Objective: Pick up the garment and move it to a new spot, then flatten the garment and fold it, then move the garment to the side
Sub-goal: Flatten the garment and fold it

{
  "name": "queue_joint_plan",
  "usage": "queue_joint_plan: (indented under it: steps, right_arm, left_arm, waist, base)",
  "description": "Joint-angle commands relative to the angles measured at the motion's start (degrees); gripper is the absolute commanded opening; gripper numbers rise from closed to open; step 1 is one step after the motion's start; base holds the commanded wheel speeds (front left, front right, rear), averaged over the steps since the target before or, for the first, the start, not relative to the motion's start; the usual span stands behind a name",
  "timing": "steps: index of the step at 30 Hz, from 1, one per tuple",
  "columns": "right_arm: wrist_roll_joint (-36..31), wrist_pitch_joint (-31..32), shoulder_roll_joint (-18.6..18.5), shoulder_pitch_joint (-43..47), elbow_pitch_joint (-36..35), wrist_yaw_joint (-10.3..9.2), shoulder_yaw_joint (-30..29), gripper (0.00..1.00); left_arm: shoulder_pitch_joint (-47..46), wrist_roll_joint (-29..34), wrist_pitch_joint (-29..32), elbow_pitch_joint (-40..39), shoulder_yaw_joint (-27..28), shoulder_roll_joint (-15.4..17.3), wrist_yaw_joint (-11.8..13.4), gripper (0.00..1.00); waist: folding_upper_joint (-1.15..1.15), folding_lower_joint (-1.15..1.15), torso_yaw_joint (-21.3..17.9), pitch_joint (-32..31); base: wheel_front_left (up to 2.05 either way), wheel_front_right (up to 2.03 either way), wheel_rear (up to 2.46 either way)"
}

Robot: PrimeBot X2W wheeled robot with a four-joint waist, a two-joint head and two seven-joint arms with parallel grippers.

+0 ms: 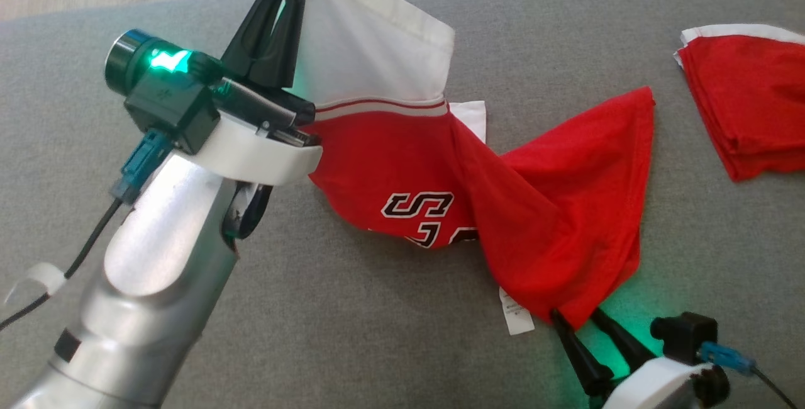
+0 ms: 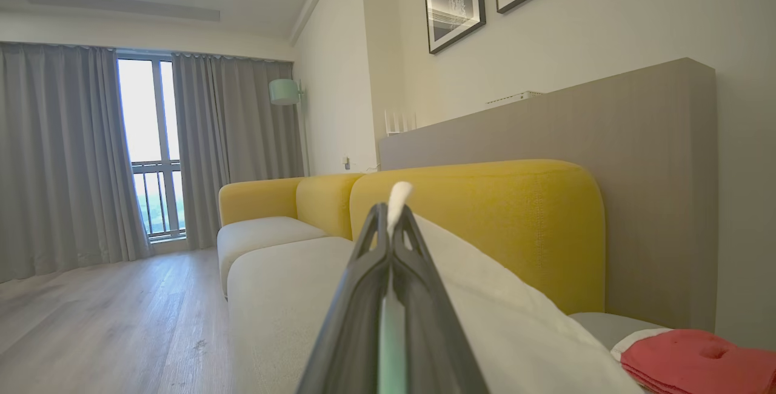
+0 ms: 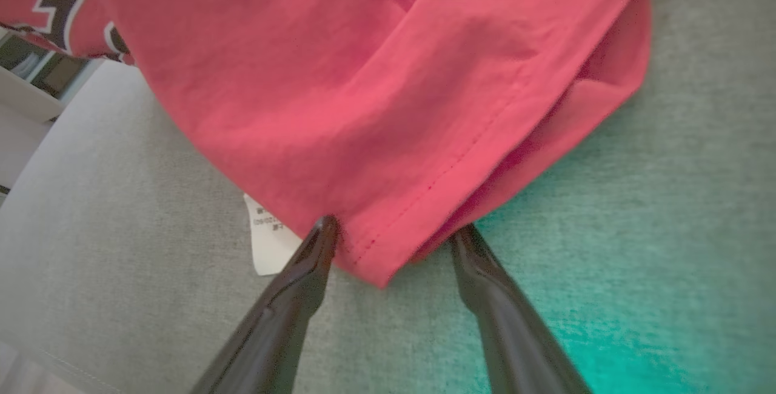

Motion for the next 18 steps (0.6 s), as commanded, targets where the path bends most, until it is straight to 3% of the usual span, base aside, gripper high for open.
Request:
queue_joint_plan:
  steps: [1, 2, 4, 11, 18]
  right_arm:
    - [1.23, 0.33, -1.2, -0.92, -0.97, -0.04, 2.77, 0.72]
    - [1.83, -0.16, -1.2, -1.35, -1.02, -0.04, 3.35, 0.45]
    - [2.96, -1.33, -1.24, -2.33, -1.15, -0.04, 4.56, 0.0]
    - [6.48, -6.27, -3.73, -3.06, -4.25, -0.04, 5.37, 0.0]
    - [12.6, -6.53, -9.12, 2.62, -17.46, -0.04, 0.13, 0.0]
  left_arm:
    - [-3.33, 0.57, -0.23, -1.12, 3.2, 0.82, -0.14, 0.0]
    - [-3.38, 0.69, -0.23, -0.92, 3.39, 0.68, -0.28, 0.0]
    - [-3.35, 0.98, -0.23, -0.49, 3.69, 0.42, -0.6, 0.0]
    - [-1.9, 1.66, -0.23, -0.06, 5.42, 0.45, -1.69, 0.0]
    - [3.09, 1.44, -0.23, -2.46, 7.23, 1.25, -2.02, 0.0]
  waist:
    - [0.0, 0.0, 0.08, 0.31]
    - [0.0, 0.0, 0.08, 0.4]
    - [0.0, 0.0, 0.13, 0.44]
    - [0.0, 0.0, 0.02, -1.63]
    - [0.0, 0.0, -1.14, -5.94]
  base:
    - [0.0, 0.0, 0.0]
    - [0.0, 0.0, 0.0]
    - [0.0, 0.0, 0.0]
    - [0.0, 0.0, 0.0]
    - [0.0, 0.0, 0.0]
